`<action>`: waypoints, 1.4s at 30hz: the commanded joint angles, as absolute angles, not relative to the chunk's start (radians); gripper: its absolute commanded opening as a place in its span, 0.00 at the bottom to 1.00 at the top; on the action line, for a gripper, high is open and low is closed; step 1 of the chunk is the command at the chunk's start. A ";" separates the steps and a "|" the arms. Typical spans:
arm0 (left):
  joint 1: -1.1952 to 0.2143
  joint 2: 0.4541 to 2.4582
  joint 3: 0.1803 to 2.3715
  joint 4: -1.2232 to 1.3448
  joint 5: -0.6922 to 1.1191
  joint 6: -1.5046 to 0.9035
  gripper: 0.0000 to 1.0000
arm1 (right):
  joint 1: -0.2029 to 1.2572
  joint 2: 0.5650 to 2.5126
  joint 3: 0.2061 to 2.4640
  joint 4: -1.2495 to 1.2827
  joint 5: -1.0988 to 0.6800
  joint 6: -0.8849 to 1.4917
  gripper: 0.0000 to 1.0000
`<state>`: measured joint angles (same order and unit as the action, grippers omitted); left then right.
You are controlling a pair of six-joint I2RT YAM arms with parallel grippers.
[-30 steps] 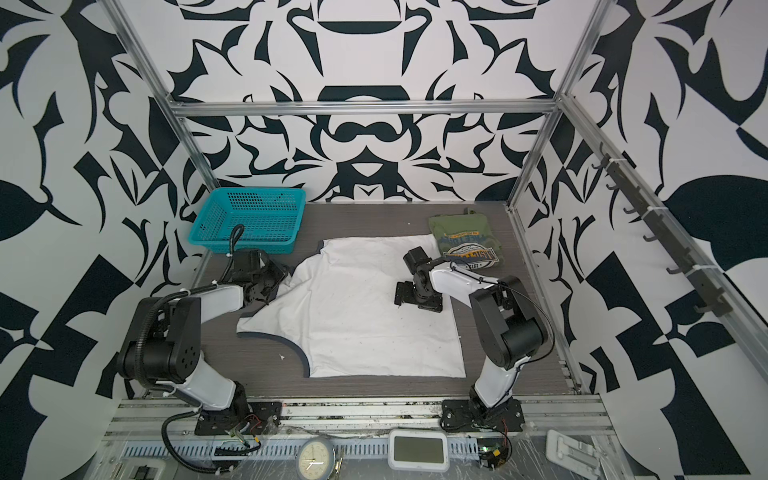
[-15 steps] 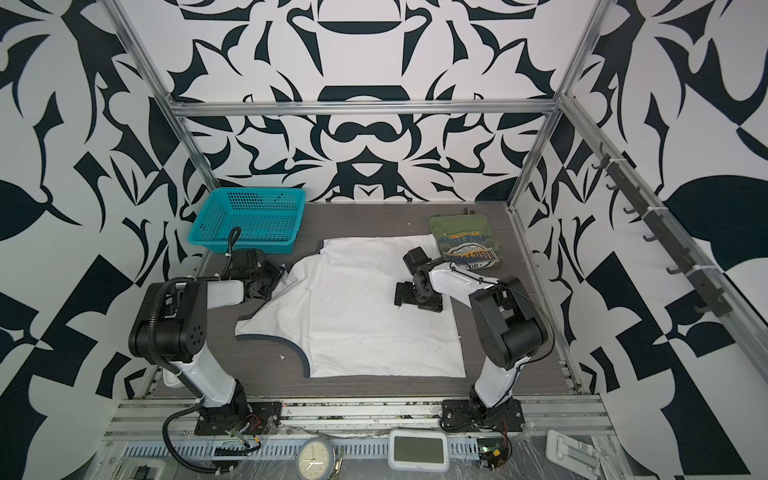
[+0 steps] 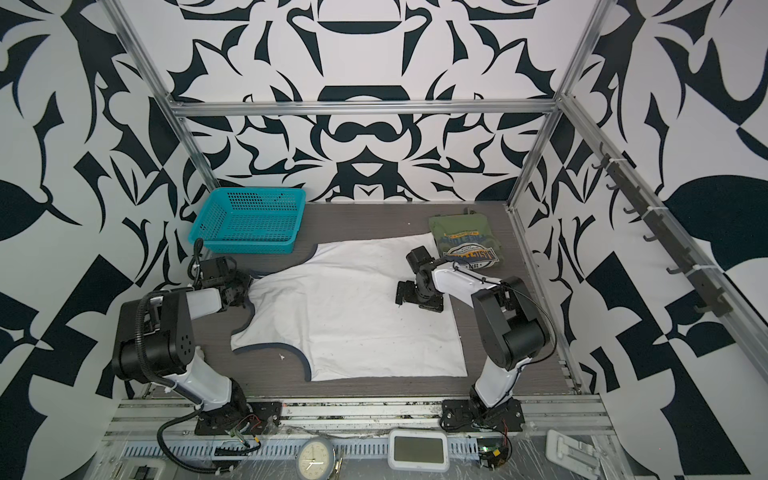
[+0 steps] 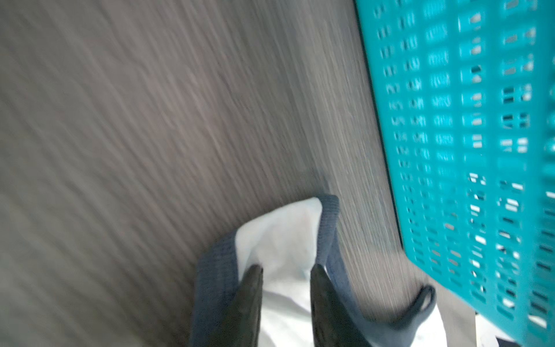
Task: Fold and stack tank tops
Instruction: Smooth out the tank top at the center of the table, then fold the tank top at the center of the table.
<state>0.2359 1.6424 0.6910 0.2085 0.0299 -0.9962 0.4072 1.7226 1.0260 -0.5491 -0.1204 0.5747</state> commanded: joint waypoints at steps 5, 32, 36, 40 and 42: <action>0.268 1.717 0.789 0.167 0.146 -0.918 0.38 | 0.394 1.729 1.024 -0.545 -0.121 0.535 0.98; -0.259 1.811 1.404 -0.469 -0.142 -0.699 0.58 | 0.174 1.977 1.692 -0.578 -0.149 0.416 0.69; -0.276 1.945 1.552 -0.530 -0.174 -0.663 0.61 | 0.162 2.102 1.826 -0.607 -0.152 0.386 0.65; -0.288 2.068 1.667 -0.582 -0.194 -0.642 0.62 | 0.147 2.193 1.918 -0.623 -0.144 0.369 0.64; -0.292 2.120 1.709 -0.598 -0.193 -0.637 0.62 | 0.141 2.234 1.958 -0.636 -0.139 0.361 0.63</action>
<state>-0.2863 2.0682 1.6627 -0.4988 -0.1608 -0.6647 0.1497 2.2383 1.8793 -0.6044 -0.1455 0.3901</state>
